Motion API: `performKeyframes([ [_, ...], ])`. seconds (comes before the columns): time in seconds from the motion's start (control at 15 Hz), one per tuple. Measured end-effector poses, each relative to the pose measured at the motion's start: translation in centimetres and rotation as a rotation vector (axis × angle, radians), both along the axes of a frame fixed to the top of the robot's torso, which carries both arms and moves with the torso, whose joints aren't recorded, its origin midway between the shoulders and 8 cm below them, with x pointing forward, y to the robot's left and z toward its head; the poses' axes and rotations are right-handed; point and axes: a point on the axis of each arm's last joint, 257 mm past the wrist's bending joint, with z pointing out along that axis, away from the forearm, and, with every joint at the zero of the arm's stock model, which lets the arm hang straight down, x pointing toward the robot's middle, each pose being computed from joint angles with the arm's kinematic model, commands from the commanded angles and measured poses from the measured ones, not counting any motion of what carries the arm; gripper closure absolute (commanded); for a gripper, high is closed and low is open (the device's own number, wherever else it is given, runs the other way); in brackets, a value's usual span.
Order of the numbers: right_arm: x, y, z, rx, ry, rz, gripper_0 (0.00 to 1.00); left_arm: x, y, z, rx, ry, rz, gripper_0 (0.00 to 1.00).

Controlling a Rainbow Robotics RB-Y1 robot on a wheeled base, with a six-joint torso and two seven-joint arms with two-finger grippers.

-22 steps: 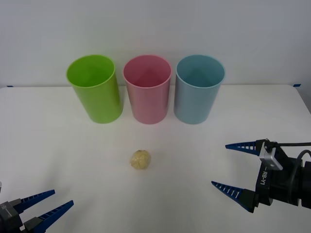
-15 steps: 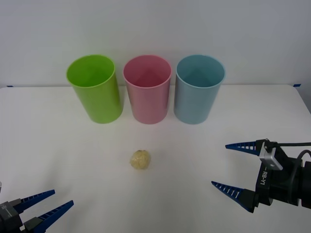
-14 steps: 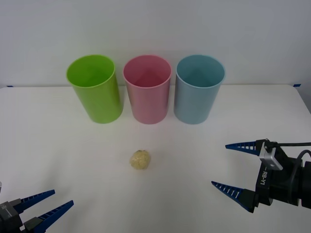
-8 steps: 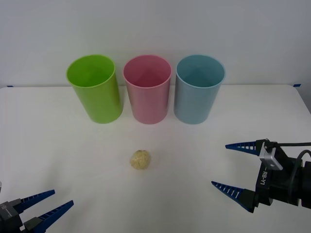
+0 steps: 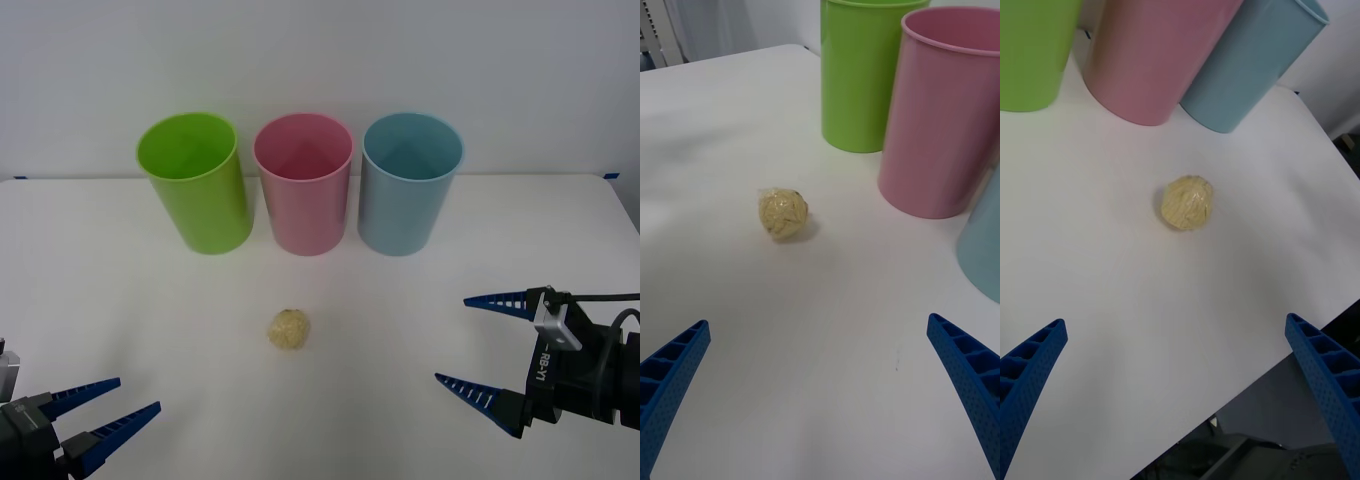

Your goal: Put cans in the blue bin and PET bottles in the pink bin and trash in the green bin.

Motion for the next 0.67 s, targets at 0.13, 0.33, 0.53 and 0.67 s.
performKeyframes([
  [0.13,0.0,0.0,0.0,0.0,0.0,0.0,0.0,0.8,-0.7,0.0,-0.021,0.048,0.033,0.0],
  [0.33,0.0,0.0,0.0,0.0,0.0,0.0,0.0,2.3,-2.1,0.0,-0.024,0.093,0.088,0.05],
  [0.53,0.0,0.0,0.0,0.0,0.0,0.0,0.0,3.6,-4.4,-0.1,-0.047,0.143,0.083,0.05],
  [0.67,0.0,0.0,0.0,0.0,0.0,0.0,0.0,4.8,-5.8,0.2,-0.042,0.132,0.064,0.0],
])
